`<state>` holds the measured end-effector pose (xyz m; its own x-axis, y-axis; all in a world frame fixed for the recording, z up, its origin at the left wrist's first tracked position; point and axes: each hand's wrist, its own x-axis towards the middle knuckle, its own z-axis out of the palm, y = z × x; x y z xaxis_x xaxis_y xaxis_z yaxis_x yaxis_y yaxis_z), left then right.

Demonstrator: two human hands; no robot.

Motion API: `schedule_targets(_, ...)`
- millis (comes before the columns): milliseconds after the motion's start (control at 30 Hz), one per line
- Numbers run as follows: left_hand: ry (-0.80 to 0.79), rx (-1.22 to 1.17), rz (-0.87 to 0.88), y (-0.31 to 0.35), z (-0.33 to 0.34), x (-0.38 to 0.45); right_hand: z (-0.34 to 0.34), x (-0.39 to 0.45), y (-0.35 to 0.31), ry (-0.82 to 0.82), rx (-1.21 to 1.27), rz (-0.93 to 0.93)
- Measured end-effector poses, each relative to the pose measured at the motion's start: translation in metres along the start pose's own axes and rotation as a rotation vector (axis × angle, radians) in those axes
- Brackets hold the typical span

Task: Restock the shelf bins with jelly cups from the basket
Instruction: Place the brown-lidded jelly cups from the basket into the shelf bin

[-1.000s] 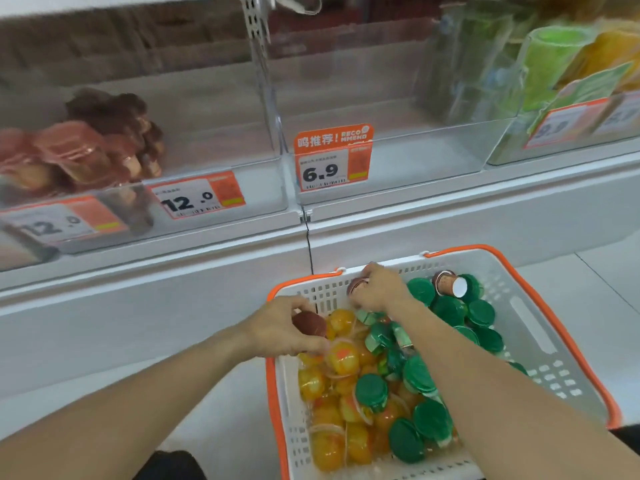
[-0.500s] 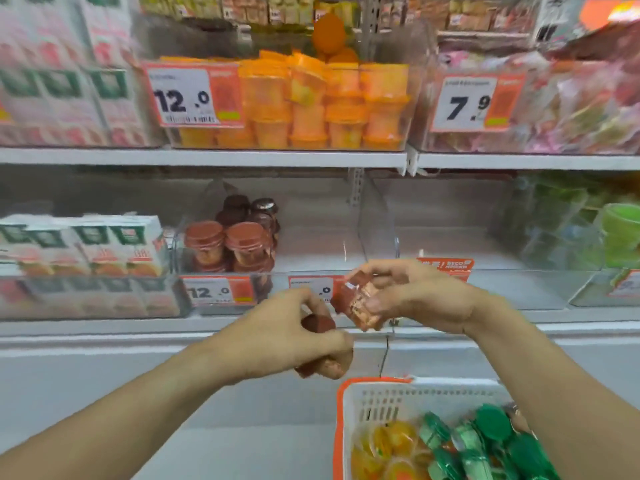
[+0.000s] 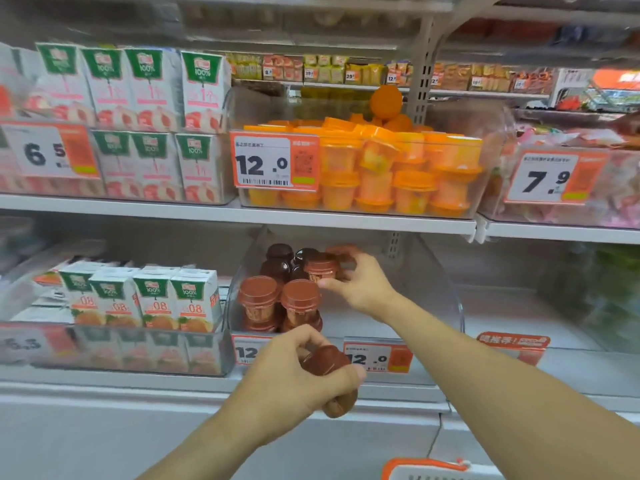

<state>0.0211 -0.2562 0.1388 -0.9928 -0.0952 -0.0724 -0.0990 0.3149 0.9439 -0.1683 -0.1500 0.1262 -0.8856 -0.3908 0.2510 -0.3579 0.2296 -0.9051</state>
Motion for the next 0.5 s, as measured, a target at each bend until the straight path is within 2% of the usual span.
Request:
schedule_targets(100, 0.038, 0.081, 0.01, -0.008, -0.004, 0.005, 0.006, 0.013, 0.007, -0.089, -0.098, -0.014)
schedule_targets(267, 0.081, 0.119, 0.025, -0.014, -0.005, 0.008, 0.01, 0.02, 0.013, -0.098, -0.31, -0.12)
schedule_targets(433, 0.114, 0.073, 0.069, -0.013, -0.004, 0.007, 0.009, 0.016, 0.009, -0.158, -0.353, -0.133)
schedule_targets(500, 0.164, 0.072, 0.116, -0.011, -0.003, 0.005, 0.001, 0.012, 0.003, -0.094, -0.422, -0.117)
